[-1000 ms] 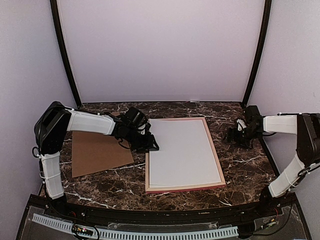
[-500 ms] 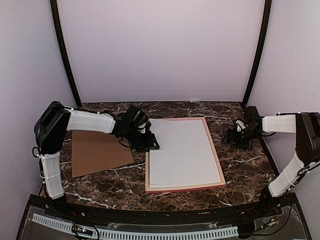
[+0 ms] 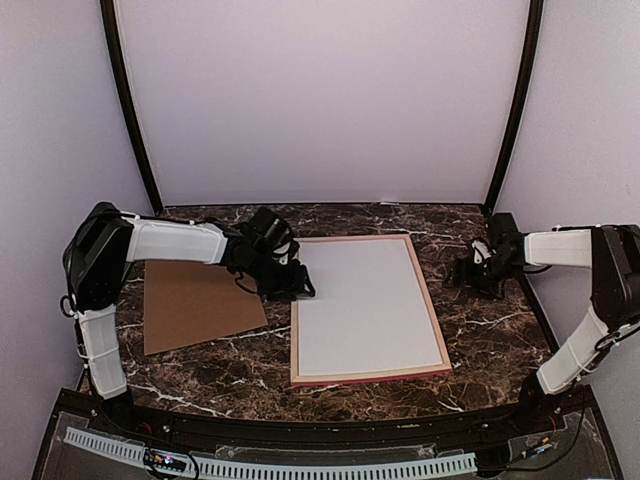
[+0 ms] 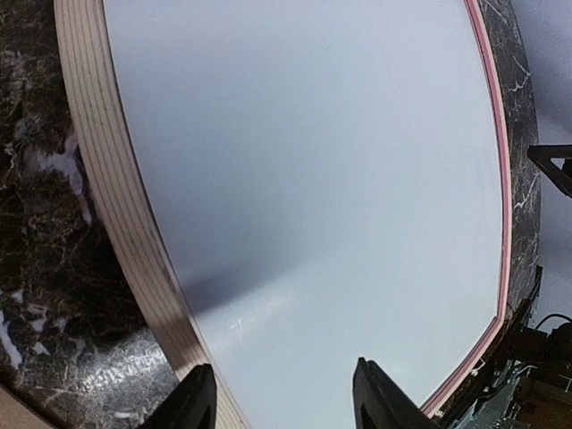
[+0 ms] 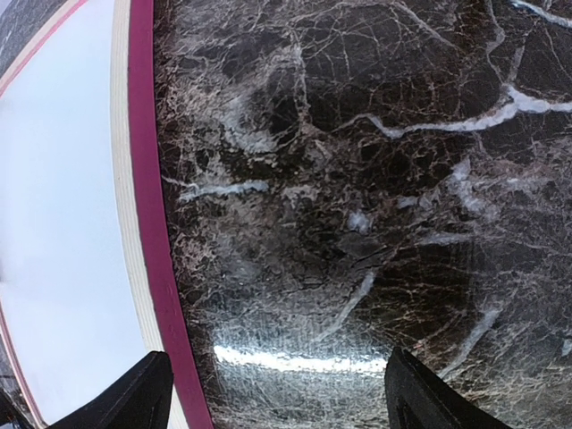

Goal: Put the photo into the frame
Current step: Place the photo on the mat board, then move the frame body to the center of the board.

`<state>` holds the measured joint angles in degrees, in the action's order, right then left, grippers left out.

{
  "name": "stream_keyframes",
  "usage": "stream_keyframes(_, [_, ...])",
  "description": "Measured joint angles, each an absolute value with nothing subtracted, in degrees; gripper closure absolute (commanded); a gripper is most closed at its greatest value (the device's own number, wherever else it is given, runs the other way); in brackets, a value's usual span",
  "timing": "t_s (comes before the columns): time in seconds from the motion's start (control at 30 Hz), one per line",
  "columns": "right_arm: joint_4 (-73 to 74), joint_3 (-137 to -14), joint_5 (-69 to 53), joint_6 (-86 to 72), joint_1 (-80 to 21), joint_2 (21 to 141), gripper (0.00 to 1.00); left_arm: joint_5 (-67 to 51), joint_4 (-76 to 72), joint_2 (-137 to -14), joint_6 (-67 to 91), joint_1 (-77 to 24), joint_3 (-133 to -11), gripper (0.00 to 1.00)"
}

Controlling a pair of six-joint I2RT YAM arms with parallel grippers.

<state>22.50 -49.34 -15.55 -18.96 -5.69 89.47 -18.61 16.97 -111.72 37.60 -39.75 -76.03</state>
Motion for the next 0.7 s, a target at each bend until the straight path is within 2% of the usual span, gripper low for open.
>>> stream_keyframes(0.43, [22.72,-49.28,-14.72,-19.16,-7.75,86.65,0.16,-6.55,25.69,-104.81,31.70,-39.59,-77.89,0.37])
stream_keyframes(0.5, [22.68,-49.28,-14.63,-19.22,-8.97,86.43,0.16,-3.77,27.55,-103.22,30.59,-39.20,-77.89,0.33])
stream_keyframes(0.6, [22.70,-49.28,-14.41,-19.46,-11.44,86.41,0.16,-0.49,29.63,-100.33,28.93,-37.78,-77.62,0.18])
stream_keyframes(0.7, [22.70,-49.74,-14.06,-19.73,-14.35,86.59,0.18,2.26,30.81,-97.01,27.38,-35.53,-76.49,0.08])
